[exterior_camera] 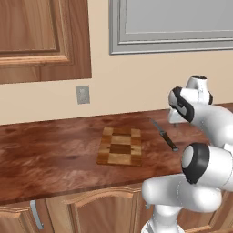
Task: Move the cutting board and knife to the sink. Then move spray from the cabinet to the counter.
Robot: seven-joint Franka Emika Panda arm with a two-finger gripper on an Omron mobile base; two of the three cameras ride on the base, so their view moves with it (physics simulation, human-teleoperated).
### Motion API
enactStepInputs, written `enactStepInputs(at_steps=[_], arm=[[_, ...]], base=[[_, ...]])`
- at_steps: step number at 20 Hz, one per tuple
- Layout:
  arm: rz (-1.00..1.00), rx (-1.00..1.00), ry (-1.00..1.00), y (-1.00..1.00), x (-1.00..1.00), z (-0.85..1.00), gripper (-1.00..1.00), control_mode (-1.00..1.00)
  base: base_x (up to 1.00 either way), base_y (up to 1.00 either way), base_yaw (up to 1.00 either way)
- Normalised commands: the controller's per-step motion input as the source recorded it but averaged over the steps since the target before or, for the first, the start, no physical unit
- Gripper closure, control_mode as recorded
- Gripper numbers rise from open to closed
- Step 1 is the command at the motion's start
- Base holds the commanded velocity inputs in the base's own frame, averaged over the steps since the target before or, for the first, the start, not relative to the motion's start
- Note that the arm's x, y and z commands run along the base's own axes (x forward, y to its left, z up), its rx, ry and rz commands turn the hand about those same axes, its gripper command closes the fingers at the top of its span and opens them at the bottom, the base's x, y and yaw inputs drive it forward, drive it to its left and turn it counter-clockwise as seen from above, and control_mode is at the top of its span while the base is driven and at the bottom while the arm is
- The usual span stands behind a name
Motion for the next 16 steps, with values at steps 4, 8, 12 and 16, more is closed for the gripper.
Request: enactStepInputs(at_steps=[4, 8, 12, 16], arm=[[0.00, 0.00, 0.00, -0.02, 0.18, -0.48, -1.00, -1.00], [0.00, 0.00, 0.00, -0.04, 0.15, -0.54, -1.00, -1.00], [0.00, 0.00, 0.00, 0.00, 0.12, -0.52, -1.00, -1.00], [0.00, 0.00, 0.00, 0.00, 0.11, -0.49, -1.00, -1.00]], base=[[0.00, 0.00, 0.00], [0.00, 0.00, 0.00], [0.00, 0.00, 0.00], [0.00, 0.00, 0.00]])
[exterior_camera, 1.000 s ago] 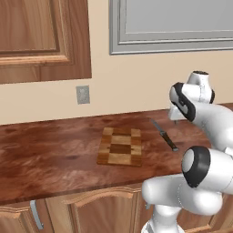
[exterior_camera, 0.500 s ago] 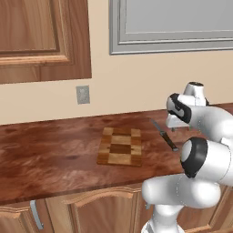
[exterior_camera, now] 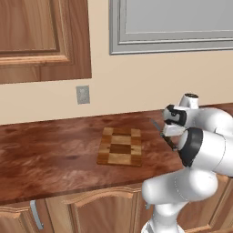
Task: Move the cutting board and knife to the sink. Then move spray from the cabinet to the counter.
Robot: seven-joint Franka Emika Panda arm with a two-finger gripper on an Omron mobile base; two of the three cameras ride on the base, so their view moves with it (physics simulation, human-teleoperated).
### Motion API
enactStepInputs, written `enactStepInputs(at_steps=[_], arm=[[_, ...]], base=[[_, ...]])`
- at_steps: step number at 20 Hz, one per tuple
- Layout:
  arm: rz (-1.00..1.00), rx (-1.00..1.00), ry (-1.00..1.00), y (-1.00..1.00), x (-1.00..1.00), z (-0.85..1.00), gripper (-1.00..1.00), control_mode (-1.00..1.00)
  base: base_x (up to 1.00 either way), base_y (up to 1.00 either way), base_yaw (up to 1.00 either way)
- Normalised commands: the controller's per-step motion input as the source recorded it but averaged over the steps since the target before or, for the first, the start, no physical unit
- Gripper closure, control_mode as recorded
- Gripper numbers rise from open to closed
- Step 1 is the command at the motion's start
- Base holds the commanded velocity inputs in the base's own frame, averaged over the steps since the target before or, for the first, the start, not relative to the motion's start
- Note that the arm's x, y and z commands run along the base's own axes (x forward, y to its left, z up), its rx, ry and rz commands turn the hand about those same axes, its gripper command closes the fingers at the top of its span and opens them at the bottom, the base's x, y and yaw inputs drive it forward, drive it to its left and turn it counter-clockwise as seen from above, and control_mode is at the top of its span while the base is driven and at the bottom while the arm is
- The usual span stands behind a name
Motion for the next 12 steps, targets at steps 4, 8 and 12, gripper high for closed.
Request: enactStepInputs(at_steps=[4, 8, 12], arm=[[0.00, 0.00, 0.00, 0.00, 0.14, -0.46, -1.00, -1.00], [0.00, 0.00, 0.00, 0.00, 0.13, -0.39, -1.00, -1.00], [0.00, 0.00, 0.00, 0.00, 0.11, -0.34, -1.00, -1.00]], base=[[0.00, 0.00, 0.00], [0.00, 0.00, 0.00], [0.00, 0.00, 0.00]])
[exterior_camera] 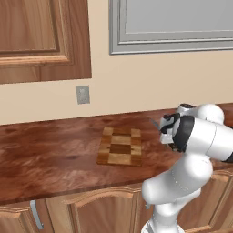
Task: Move the cutting board and knife to the sink. Then move spray from the cabinet to the counter.
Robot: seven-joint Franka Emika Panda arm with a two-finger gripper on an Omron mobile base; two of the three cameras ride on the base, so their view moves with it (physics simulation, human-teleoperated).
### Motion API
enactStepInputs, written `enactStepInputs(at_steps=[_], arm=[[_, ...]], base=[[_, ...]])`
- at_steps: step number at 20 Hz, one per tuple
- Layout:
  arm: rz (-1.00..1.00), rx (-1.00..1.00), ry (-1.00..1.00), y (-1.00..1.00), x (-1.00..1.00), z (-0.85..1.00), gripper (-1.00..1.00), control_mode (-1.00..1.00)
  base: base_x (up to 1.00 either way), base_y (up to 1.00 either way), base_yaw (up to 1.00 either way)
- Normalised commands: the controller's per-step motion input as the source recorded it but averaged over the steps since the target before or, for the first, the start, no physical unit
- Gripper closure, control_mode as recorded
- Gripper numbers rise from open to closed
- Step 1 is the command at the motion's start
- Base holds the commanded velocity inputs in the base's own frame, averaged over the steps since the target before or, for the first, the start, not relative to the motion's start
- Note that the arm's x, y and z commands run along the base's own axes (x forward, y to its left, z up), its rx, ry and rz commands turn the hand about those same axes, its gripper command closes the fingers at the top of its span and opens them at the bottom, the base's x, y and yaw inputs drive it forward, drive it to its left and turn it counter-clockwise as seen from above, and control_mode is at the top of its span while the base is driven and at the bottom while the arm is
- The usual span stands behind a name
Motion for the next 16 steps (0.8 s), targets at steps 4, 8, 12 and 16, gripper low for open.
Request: enactStepInputs(at_steps=[4, 8, 12, 16], arm=[[0.00, 0.00, 0.00, 0.00, 0.09, -0.29, -1.00, -1.00], [0.00, 0.00, 0.00, 0.00, 0.08, -0.26, -1.00, -1.00], [0.00, 0.00, 0.00, 0.00, 0.04, -0.26, -1.00, -1.00], [0.00, 0.00, 0.00, 0.00, 0.01, -0.27, 1.00, -1.00]], base=[[0.00, 0.00, 0.00], [0.00, 0.00, 0.00], [0.00, 0.00, 0.00], [0.00, 0.00, 0.00]])
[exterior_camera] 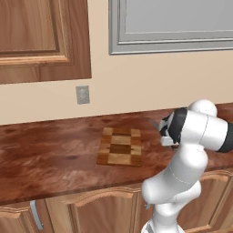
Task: Move the cutting board and knife to the sink. Then move spray from the cabinet to the counter.
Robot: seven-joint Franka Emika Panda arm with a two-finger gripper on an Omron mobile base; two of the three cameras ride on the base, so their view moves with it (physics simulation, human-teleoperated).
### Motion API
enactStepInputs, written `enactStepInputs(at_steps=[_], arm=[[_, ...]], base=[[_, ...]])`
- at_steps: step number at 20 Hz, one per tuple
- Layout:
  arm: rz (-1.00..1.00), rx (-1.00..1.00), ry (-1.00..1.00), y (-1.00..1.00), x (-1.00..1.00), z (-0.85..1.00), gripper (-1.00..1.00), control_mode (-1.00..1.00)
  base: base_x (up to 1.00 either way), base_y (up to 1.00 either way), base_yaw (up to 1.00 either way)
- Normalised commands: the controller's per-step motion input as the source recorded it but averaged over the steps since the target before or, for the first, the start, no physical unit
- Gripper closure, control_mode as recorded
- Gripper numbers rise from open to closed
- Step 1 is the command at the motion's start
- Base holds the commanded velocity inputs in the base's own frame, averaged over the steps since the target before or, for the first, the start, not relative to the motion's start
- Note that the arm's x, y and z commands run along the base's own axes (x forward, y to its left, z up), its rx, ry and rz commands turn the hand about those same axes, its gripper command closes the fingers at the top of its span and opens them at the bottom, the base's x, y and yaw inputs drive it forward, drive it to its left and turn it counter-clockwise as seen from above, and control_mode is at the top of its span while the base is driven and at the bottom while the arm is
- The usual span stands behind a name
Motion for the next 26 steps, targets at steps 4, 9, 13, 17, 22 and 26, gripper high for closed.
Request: enactStepInputs(at_steps=[4, 9, 13, 17, 22, 26], arm=[[0.00, 0.00, 0.00, 0.00, 0.00, -0.13, 1.00, -1.00], [0.00, 0.00, 0.00, 0.00, 0.00, 0.00, 1.00, -1.00], [0.00, 0.00, 0.00, 0.01, -0.01, 0.00, 1.00, -1.00], [0.01, -0.01, -0.02, 0.00, -0.31, 0.14, 1.00, -1.00], [0.02, -0.07, -0.18, -0.01, -0.67, 0.74, 1.00, -1.00], [0.02, -0.10, -0.23, 0.00, -0.80, 0.90, 1.00, -1.00]], base=[[0.00, 0.00, 0.00], [0.00, 0.00, 0.00], [0.00, 0.00, 0.00], [0.00, 0.00, 0.00], [0.00, 0.00, 0.00], [0.00, 0.00, 0.00]])
